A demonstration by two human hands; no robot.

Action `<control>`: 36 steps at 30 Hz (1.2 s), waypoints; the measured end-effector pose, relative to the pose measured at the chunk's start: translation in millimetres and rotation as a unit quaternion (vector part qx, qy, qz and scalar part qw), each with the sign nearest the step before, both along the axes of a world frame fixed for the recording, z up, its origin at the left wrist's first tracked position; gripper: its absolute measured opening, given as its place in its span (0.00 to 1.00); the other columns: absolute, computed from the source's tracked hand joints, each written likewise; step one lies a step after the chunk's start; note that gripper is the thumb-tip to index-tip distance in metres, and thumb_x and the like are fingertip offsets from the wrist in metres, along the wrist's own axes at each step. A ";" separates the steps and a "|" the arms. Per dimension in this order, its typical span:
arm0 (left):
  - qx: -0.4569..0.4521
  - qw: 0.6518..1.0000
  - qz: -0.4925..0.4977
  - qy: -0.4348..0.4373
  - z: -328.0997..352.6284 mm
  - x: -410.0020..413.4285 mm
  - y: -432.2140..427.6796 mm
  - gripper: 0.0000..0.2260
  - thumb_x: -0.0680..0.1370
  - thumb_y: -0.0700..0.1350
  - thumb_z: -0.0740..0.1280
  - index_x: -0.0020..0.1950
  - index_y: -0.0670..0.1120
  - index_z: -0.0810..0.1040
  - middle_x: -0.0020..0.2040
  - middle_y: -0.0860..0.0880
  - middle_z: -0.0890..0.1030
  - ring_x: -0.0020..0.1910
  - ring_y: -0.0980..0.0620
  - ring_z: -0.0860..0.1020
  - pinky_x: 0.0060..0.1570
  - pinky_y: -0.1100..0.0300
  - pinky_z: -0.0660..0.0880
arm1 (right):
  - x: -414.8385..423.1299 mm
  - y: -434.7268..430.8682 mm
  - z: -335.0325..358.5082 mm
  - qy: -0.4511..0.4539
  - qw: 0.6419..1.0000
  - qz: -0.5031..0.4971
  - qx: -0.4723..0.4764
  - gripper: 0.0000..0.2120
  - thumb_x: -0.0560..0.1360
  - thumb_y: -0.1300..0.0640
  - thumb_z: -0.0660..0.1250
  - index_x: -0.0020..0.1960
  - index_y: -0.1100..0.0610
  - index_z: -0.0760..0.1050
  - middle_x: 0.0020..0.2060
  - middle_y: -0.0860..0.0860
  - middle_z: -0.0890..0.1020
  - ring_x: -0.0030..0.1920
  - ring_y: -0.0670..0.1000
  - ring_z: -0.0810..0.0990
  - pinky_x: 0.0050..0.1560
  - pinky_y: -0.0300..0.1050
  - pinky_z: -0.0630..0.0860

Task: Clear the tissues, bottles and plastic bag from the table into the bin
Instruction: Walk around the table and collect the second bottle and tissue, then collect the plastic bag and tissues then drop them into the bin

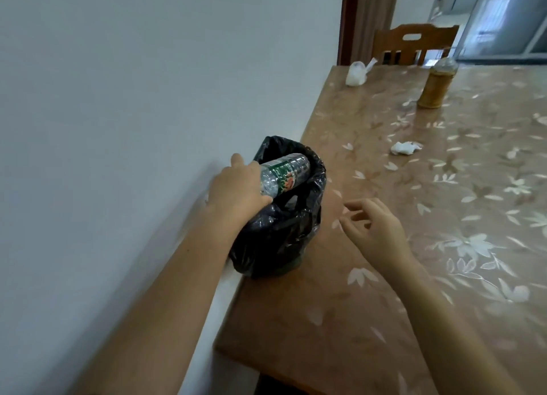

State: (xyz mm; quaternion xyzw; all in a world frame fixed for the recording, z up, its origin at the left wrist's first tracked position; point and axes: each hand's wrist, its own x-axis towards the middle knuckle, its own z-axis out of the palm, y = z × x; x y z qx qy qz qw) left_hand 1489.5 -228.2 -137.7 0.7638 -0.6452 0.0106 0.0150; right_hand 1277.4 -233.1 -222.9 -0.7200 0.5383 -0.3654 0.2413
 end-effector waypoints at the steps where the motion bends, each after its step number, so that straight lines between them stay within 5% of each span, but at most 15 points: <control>1: 0.010 1.000 -0.002 -0.009 -1.7 -0.3 -6.6 0.23 0.70 0.54 0.70 0.59 0.44 0.70 0.54 0.43 0.69 0.43 0.46 0.73 0.38 0.55 0.69 | -3.4 3.6 -2.3 0.000 1.000 -0.001 0.002 0.11 0.72 0.58 0.68 0.54 0.58 0.76 0.47 0.49 0.76 0.45 0.48 0.76 0.45 0.40 0.70; 5: 0.025 0.998 -0.024 -0.048 -7.0 -0.3 -27.9 0.22 0.71 0.56 0.69 0.58 0.45 0.71 0.51 0.44 0.73 0.41 0.48 0.70 0.37 0.55 0.67 | -8.5 11.7 -7.6 -0.002 1.000 -0.007 -0.004 0.11 0.72 0.57 0.68 0.54 0.58 0.76 0.47 0.51 0.77 0.45 0.48 0.76 0.45 0.42 0.72; 10: 0.041 0.997 -0.049 -0.043 -12.2 -5.4 -36.7 0.24 0.72 0.58 0.68 0.62 0.46 0.71 0.58 0.45 0.75 0.54 0.45 0.74 0.45 0.52 0.71 | -6.0 12.6 -8.6 -0.006 1.000 -0.003 -0.013 0.11 0.72 0.57 0.67 0.54 0.57 0.76 0.46 0.49 0.76 0.44 0.46 0.76 0.45 0.39 0.72; 16: -0.063 0.993 -0.086 0.043 -17.7 -17.0 -13.1 0.25 0.76 0.55 0.63 0.69 0.45 0.66 0.65 0.45 0.72 0.61 0.45 0.71 0.57 0.52 0.69 | -2.6 18.2 -8.0 0.004 1.000 -0.002 -0.022 0.12 0.72 0.57 0.67 0.55 0.57 0.75 0.48 0.48 0.76 0.46 0.46 0.76 0.45 0.40 0.72; 22: -0.176 0.965 -0.147 0.128 -42.6 -40.1 29.0 0.23 0.74 0.54 0.59 0.61 0.40 0.74 0.58 0.41 0.78 0.57 0.42 0.75 0.56 0.48 0.72 | -6.7 37.6 -4.3 0.038 0.997 -0.027 -0.060 0.13 0.71 0.60 0.69 0.55 0.58 0.75 0.48 0.51 0.77 0.46 0.51 0.76 0.42 0.42 0.72; 36: -0.101 0.912 -0.331 0.220 -96.4 -124.7 92.3 0.21 0.74 0.54 0.57 0.58 0.41 0.77 0.55 0.42 0.80 0.57 0.43 0.76 0.56 0.47 0.72 | -61.6 141.4 -12.3 0.165 0.961 -0.216 -0.042 0.14 0.70 0.59 0.69 0.55 0.62 0.75 0.50 0.57 0.79 0.47 0.56 0.78 0.43 0.50 0.77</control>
